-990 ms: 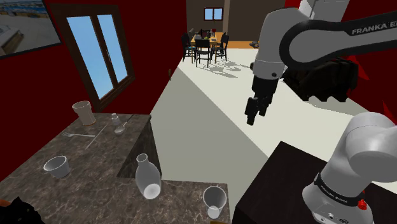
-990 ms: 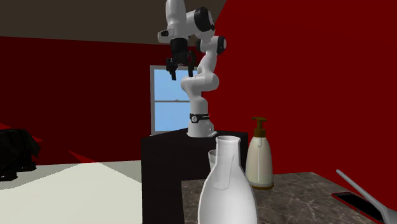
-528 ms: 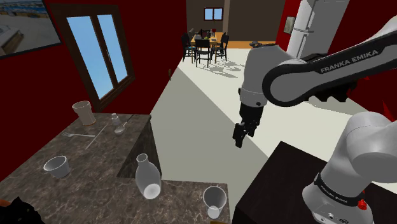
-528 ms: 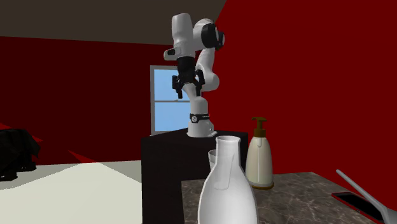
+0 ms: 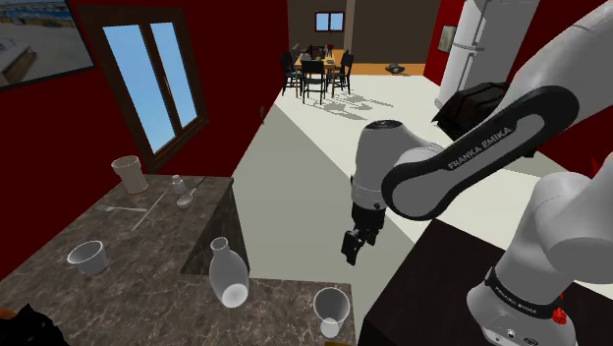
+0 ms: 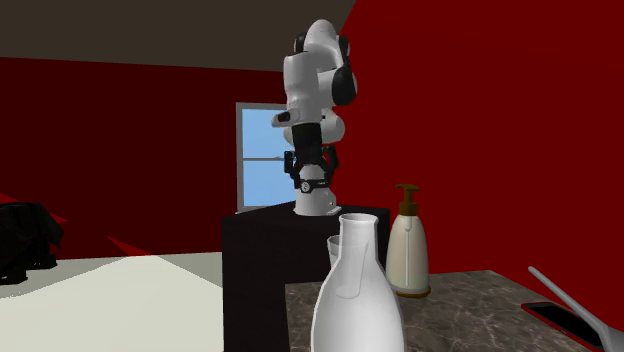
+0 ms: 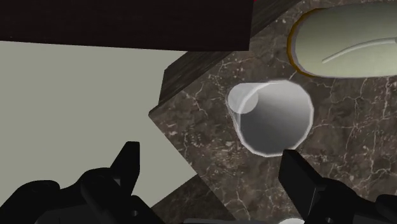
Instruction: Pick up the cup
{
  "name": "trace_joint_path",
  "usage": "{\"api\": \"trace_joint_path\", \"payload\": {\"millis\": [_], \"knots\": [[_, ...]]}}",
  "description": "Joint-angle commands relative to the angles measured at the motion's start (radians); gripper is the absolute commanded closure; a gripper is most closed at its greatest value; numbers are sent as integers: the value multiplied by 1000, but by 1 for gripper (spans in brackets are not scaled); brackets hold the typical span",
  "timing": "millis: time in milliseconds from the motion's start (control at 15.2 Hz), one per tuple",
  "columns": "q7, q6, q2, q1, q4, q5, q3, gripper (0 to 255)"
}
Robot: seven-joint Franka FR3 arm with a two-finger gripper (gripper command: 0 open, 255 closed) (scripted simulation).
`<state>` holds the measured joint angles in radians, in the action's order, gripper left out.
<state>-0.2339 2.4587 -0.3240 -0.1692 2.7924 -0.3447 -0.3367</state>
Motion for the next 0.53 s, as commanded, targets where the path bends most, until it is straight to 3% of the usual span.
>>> {"api": "trace_joint_path", "payload": {"millis": [0, 264, 462], "knots": [[-16, 92, 99, -4, -11, -3, -26, 0], [-75, 256, 298, -8, -48, 35, -69, 0], [-155, 367, 453, -24, -89, 119, -70, 0]]}}
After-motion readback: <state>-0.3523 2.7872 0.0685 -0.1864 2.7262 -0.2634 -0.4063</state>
